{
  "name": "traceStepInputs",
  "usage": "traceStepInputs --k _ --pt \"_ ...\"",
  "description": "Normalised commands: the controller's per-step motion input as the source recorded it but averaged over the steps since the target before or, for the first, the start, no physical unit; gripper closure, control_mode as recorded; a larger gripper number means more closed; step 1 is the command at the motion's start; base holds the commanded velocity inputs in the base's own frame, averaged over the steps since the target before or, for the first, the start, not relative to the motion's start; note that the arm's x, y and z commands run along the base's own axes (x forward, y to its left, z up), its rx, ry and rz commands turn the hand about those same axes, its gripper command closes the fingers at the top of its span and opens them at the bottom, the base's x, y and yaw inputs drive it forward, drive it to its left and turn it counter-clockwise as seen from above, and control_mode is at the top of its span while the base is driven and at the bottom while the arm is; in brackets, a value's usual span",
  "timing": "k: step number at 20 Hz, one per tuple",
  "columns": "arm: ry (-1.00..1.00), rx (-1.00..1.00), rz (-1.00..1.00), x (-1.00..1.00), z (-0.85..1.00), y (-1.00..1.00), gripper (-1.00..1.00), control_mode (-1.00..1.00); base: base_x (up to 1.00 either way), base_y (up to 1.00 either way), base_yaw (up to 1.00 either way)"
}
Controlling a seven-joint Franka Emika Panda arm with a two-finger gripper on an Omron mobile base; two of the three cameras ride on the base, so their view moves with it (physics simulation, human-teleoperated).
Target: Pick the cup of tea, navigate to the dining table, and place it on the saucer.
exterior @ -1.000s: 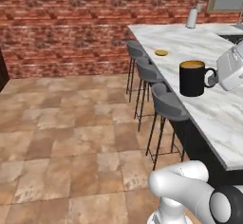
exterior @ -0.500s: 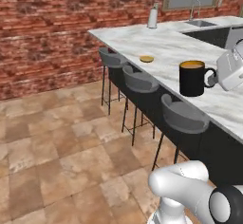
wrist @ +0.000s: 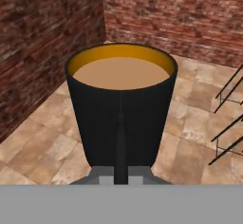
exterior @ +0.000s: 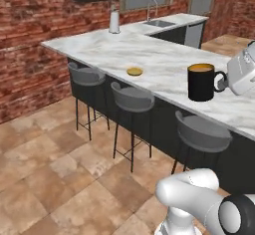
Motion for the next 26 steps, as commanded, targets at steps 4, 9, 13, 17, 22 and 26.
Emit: traceStepInputs --k 4,9,13,17,22,26 --pt "0.0 0.0 0.0 0.0 0.0 0.0 1.0 1.0 1.0 0.98 -0.6" --pt "0.0 0.0 0.0 0.0 0.0 0.0 1.0 1.0 1.0 1.0 -0.53" --pt "0.0 0.0 0.0 0.0 0.0 0.0 1.0 1.0 1.0 1.0 -0.41" --pt "0.0 0.0 0.0 0.0 0.0 0.0 1.0 1.0 1.0 1.0 -0.42" --pt "0.0 0.0 0.0 0.0 0.0 0.0 1.0 1.0 1.0 1.0 -0.44" --pt "0.0 0.0 0.0 0.0 0.0 0.0 1.0 1.0 0.99 1.0 -0.41"
